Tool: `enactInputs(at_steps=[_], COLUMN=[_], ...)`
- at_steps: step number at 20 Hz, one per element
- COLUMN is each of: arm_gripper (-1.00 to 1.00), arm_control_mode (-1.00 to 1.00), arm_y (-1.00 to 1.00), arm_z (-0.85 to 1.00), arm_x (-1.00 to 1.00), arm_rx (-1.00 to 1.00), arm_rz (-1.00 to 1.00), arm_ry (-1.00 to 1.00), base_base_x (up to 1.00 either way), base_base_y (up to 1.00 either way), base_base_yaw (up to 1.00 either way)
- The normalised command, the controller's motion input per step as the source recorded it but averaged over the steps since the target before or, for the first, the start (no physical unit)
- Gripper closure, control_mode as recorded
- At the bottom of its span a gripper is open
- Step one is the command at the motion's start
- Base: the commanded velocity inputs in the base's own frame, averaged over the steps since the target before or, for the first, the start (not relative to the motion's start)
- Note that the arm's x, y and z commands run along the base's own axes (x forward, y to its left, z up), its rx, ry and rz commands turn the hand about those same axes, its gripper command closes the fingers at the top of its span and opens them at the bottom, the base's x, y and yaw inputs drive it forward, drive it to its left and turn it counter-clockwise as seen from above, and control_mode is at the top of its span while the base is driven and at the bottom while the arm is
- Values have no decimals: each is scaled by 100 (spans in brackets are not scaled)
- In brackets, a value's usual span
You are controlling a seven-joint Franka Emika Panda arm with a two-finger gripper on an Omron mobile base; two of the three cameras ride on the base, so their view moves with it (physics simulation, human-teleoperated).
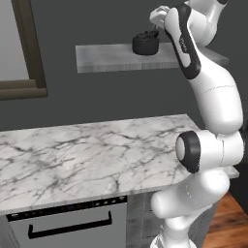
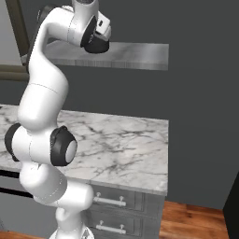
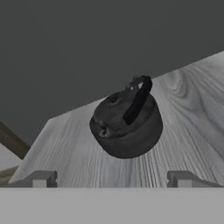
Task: Open the cabinet, pick the kettle from the cabinet, and place it in the sink.
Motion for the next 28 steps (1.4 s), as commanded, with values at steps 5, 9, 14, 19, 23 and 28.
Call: enactInputs(at_steps=[5, 9, 14, 19, 23, 28], arm_gripper=[-100, -100, -100, -100, -100, -100], arm_control_mode=[-100, -100, -100, -100, -100, -100], arm_y=[-4, -6, -3, -8, -7, -7], arm_z=[-10, -6, -5, -2, -4, -2], arm_x=[19, 18, 20, 19, 21, 20], arm_rx=[1, 0, 1, 4, 6, 7], arm_rz=[-4, 0, 0, 0, 0, 0], arm_ry=[0, 0, 0, 0, 0, 0], base_base_x=[0, 0, 0, 0, 0, 0], base_base_y=[0, 0, 0, 0, 0, 0], base_base_yaw=[0, 0, 0, 0, 0, 0])
